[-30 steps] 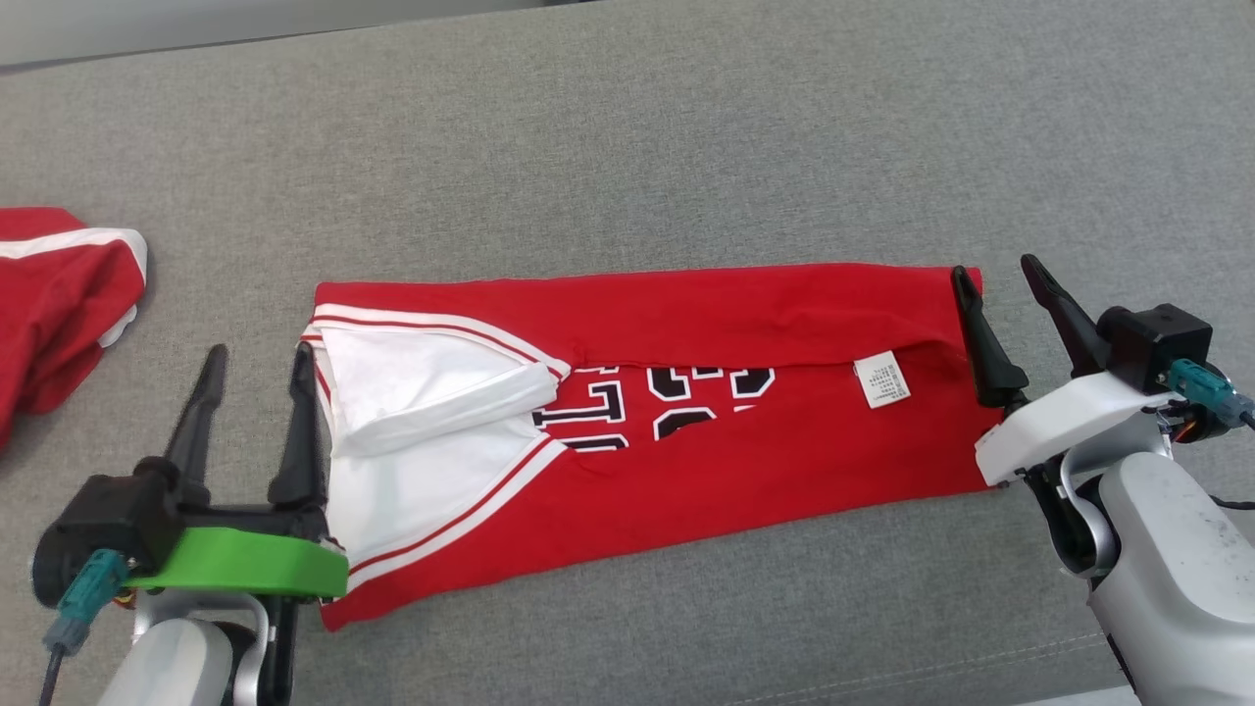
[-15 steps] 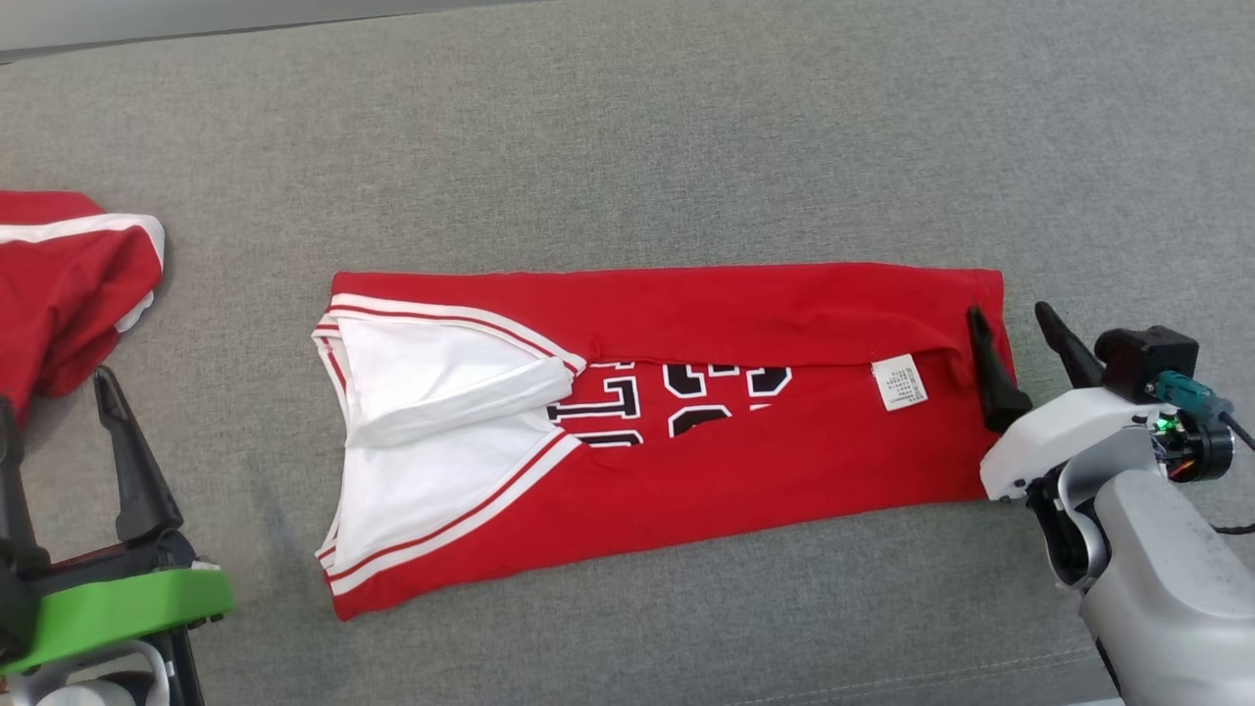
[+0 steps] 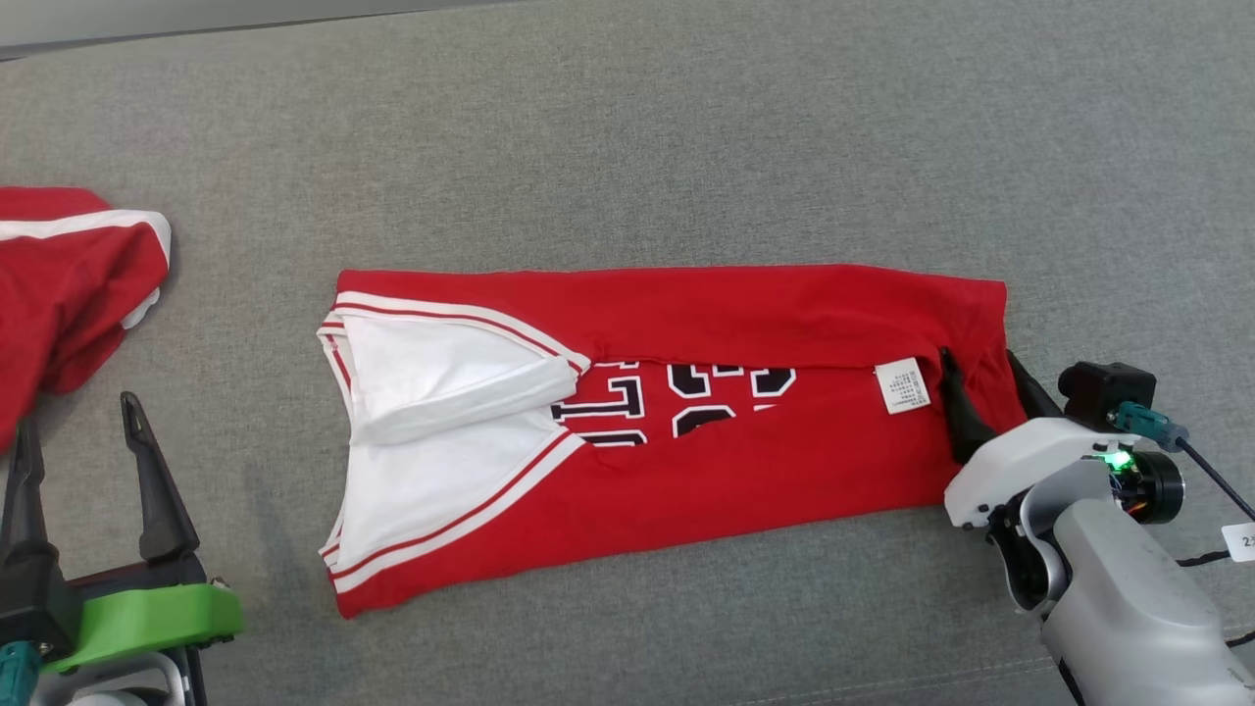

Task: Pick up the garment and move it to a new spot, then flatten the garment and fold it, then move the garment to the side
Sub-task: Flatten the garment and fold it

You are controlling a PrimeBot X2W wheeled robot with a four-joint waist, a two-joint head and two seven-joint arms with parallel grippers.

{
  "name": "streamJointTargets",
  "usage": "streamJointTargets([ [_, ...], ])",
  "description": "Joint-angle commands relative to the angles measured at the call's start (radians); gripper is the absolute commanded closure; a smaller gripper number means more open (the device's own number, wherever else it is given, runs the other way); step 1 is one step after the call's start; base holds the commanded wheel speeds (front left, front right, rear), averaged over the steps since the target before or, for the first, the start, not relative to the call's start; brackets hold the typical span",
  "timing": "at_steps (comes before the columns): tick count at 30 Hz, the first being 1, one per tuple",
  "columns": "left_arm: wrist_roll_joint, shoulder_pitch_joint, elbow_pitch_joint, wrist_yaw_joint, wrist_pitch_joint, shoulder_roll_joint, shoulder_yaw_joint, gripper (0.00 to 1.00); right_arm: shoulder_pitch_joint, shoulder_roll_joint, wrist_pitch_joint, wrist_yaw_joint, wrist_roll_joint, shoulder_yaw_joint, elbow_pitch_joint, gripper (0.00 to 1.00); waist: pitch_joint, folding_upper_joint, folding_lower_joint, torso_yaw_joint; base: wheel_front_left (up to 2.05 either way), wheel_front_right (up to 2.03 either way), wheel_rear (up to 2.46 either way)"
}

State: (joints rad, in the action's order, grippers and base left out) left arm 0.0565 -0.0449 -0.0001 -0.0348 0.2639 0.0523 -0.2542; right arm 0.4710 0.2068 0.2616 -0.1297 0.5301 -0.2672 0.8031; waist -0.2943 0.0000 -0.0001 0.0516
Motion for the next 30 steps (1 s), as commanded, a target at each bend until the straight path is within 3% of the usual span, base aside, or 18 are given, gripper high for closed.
streamJointTargets([
  [1,-0.012,0.013,0.005,-0.002,0.0,0.0,0.004,0.0,-0.034,-0.024,-0.013,-0.002,0.015,-0.029,0.012,0.85,0.003,0.0,0.0001,0.002,0.0,0.0,0.0],
  [2,-0.018,0.011,0.008,-0.001,0.0,0.0,0.01,0.0,-0.034,-0.025,-0.012,-0.003,0.026,-0.04,0.005,1.0,0.004,0.0,0.0001,0.004,0.0,0.0,0.0],
  [8,-0.038,0.019,0.024,0.011,0.0,-0.001,0.028,0.0,-0.014,0.023,-0.002,0.0,0.068,-0.033,0.007,1.0,0.026,0.0,0.0001,0.017,0.0,0.0,0.0],
  [20,-0.035,0.034,0.029,0.011,0.0,-0.001,0.02,0.0,0.016,0.204,0.004,0.0,0.072,0.098,0.056,1.0,0.071,0.0,0.0001,0.035,0.0,0.0,0.0],
  [24,-0.03,0.039,0.026,0.014,0.0,-0.001,0.015,0.0,0.029,0.21,0.0,0.0,0.063,0.088,0.043,1.0,0.078,0.0,0.0001,0.042,0.0,0.0,0.0],
  [30,-0.024,0.047,0.028,0.021,0.0,-0.001,0.014,0.0,0.009,0.161,-0.013,0.0,0.078,0.038,-0.049,1.0,0.089,0.0,0.0001,0.048,0.0,0.0,0.0],
])
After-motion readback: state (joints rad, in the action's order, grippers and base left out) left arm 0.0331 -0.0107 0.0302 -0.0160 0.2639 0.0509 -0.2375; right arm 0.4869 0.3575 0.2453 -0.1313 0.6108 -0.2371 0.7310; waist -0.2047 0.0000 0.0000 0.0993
